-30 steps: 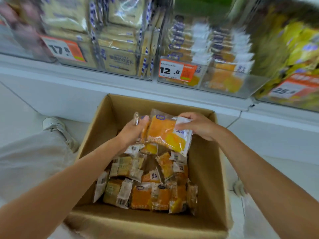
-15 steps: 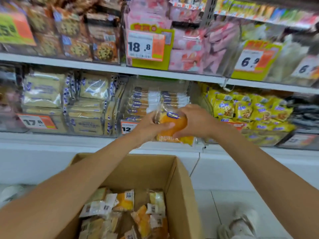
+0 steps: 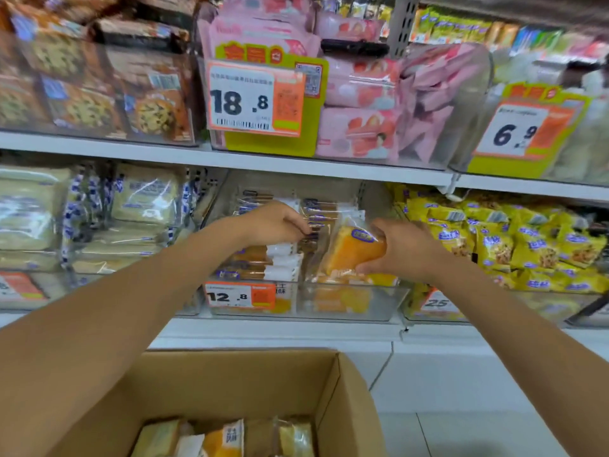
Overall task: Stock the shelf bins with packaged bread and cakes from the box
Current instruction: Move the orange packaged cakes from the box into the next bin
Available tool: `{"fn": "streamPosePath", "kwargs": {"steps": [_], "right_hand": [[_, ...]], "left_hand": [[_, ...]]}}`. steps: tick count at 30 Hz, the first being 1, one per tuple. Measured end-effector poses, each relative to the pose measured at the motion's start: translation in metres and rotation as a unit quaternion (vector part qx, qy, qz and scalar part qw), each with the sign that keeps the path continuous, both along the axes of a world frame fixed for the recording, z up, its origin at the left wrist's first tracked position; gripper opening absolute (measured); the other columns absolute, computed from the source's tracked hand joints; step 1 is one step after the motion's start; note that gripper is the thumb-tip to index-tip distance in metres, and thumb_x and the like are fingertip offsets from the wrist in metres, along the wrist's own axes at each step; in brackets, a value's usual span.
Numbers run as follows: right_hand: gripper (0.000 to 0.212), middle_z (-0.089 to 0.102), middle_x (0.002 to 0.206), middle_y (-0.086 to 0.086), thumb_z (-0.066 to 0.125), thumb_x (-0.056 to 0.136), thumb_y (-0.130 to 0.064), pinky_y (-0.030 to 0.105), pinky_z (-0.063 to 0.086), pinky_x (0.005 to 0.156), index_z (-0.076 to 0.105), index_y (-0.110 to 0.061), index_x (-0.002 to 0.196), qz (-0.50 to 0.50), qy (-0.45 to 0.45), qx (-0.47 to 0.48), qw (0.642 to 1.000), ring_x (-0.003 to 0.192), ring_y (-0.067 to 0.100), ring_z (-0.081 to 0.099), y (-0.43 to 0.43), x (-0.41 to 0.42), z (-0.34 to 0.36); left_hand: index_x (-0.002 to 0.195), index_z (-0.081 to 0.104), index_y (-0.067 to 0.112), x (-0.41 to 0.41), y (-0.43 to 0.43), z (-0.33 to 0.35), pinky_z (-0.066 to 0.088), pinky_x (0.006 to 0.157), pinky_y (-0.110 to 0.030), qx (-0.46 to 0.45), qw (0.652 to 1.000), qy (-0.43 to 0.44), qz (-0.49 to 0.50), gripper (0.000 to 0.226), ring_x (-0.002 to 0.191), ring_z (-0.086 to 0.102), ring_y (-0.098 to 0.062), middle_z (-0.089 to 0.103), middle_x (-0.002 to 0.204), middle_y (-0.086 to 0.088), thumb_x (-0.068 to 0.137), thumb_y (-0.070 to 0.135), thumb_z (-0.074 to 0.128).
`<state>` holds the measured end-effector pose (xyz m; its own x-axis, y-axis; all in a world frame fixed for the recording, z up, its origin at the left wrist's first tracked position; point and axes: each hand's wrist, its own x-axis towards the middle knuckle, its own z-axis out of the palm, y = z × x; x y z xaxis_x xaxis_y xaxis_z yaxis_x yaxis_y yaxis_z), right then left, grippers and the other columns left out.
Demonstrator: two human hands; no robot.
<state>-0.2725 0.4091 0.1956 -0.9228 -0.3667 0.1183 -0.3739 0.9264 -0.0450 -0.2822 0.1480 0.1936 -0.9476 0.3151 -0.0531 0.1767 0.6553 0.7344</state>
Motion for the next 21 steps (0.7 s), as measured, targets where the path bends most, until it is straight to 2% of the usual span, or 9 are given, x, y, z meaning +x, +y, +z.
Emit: {"fn": "streamPosePath", "kwargs": {"steps": [2,4,7,10,13,15,16,19,21], "right_hand": [[0.059,0.060,0.094,-0.009,0.072,0.063,-0.071,0.043,0.036,0.092,0.051,-0.030,0.100,-0.019,-0.017,-0.009,1.000,0.094,0.019,0.055,0.001,-0.002,0.002],[0.073,0.061,0.108,-0.007,0.072,0.064,-0.070,0.044,0.033,0.099,0.051,-0.025,0.118,-0.026,-0.052,0.051,0.997,0.106,0.020,0.055,0.000,-0.004,0.005],[0.056,0.058,0.094,-0.012,0.068,0.070,-0.067,0.047,0.026,0.102,0.048,-0.028,0.105,0.002,-0.068,0.123,0.990,0.099,0.018,0.056,0.000,-0.003,0.002],[0.036,0.054,0.083,-0.011,0.059,0.080,-0.061,0.047,0.021,0.105,0.042,-0.030,0.085,0.007,-0.109,0.096,0.989,0.082,0.010,0.052,0.001,0.000,0.001],[0.042,0.058,0.088,-0.007,0.049,0.084,-0.068,0.047,0.017,0.110,0.048,-0.027,0.093,0.006,-0.116,0.106,0.988,0.092,0.017,0.054,0.000,0.004,0.004],[0.050,0.059,0.084,-0.008,0.043,0.084,-0.073,0.048,0.009,0.115,0.049,-0.025,0.096,0.021,-0.060,0.141,0.988,0.095,0.018,0.056,-0.002,0.007,0.004],[0.049,0.057,0.080,-0.009,0.043,0.085,-0.073,0.044,0.013,0.114,0.049,-0.025,0.096,0.035,-0.033,0.150,0.987,0.095,0.017,0.056,-0.003,0.010,0.005],[0.039,0.052,0.078,-0.011,0.054,0.085,-0.067,0.028,0.039,0.076,0.044,-0.031,0.098,0.073,-0.052,0.082,0.993,0.086,0.017,0.053,0.000,0.017,0.014],[0.040,0.057,0.091,-0.011,0.058,0.082,-0.066,0.032,0.047,0.072,0.046,-0.035,0.103,0.086,-0.080,0.027,0.993,0.089,0.017,0.055,-0.002,0.018,0.015]], "left_hand": [[0.113,0.072,0.010,-0.009,0.004,-0.005,0.045,0.075,-0.010,-0.028,0.999,-0.005,-0.024,0.023,0.093,0.062,-0.008,0.067,0.090,0.012,0.091,0.006,0.066],[0.109,0.074,0.017,-0.015,0.011,-0.008,0.043,0.074,-0.015,-0.077,0.996,-0.012,-0.047,0.021,0.084,0.061,-0.004,0.064,0.084,0.019,0.088,0.016,0.072],[0.101,0.074,0.026,-0.021,0.020,-0.012,0.046,0.072,-0.022,-0.170,0.983,0.020,-0.071,0.022,0.086,0.061,-0.007,0.065,0.089,0.016,0.083,0.036,0.077],[0.097,0.069,0.029,-0.024,0.024,-0.015,0.046,0.076,-0.031,-0.237,0.967,0.055,-0.073,0.029,0.094,0.059,-0.015,0.064,0.099,0.009,0.076,0.046,0.079],[0.092,0.065,0.030,-0.023,0.030,-0.016,0.037,0.073,-0.032,-0.278,0.956,0.071,-0.068,0.029,0.090,0.059,-0.013,0.064,0.091,0.012,0.073,0.045,0.081],[0.089,0.070,0.025,-0.019,0.035,-0.016,0.032,0.078,-0.031,-0.280,0.953,0.090,-0.072,0.018,0.082,0.057,-0.010,0.063,0.081,0.017,0.077,0.036,0.079],[0.088,0.073,0.024,-0.017,0.036,-0.015,0.032,0.082,-0.031,-0.279,0.952,0.106,-0.072,0.011,0.079,0.056,-0.008,0.062,0.077,0.019,0.080,0.031,0.077],[0.085,0.077,0.027,-0.013,0.032,-0.019,0.039,0.086,-0.029,-0.228,0.959,0.161,-0.043,0.013,0.081,0.059,-0.008,0.068,0.079,0.018,0.085,0.019,0.066],[0.084,0.079,0.027,-0.011,0.027,-0.026,0.043,0.072,-0.023,-0.159,0.971,0.178,-0.001,0.016,0.078,0.060,-0.007,0.069,0.076,0.018,0.085,0.015,0.067]]}}
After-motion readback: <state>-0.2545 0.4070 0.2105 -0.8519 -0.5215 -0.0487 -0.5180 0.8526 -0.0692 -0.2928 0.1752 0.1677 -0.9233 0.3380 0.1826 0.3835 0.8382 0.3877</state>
